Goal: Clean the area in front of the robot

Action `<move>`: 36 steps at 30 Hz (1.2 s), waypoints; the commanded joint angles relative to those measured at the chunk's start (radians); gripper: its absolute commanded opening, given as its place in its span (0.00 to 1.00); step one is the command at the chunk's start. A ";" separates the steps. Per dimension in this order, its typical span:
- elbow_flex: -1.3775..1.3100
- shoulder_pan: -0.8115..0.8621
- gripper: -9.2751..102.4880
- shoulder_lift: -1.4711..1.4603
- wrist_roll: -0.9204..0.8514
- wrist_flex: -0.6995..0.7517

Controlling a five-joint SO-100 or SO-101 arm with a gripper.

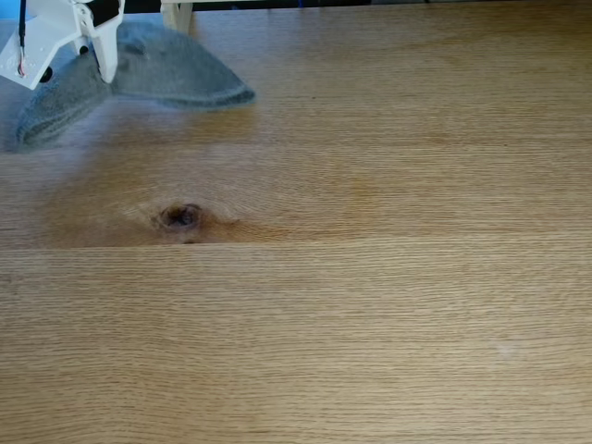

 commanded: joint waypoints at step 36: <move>0.969 -0.891 0.08 1.308 0.344 -0.247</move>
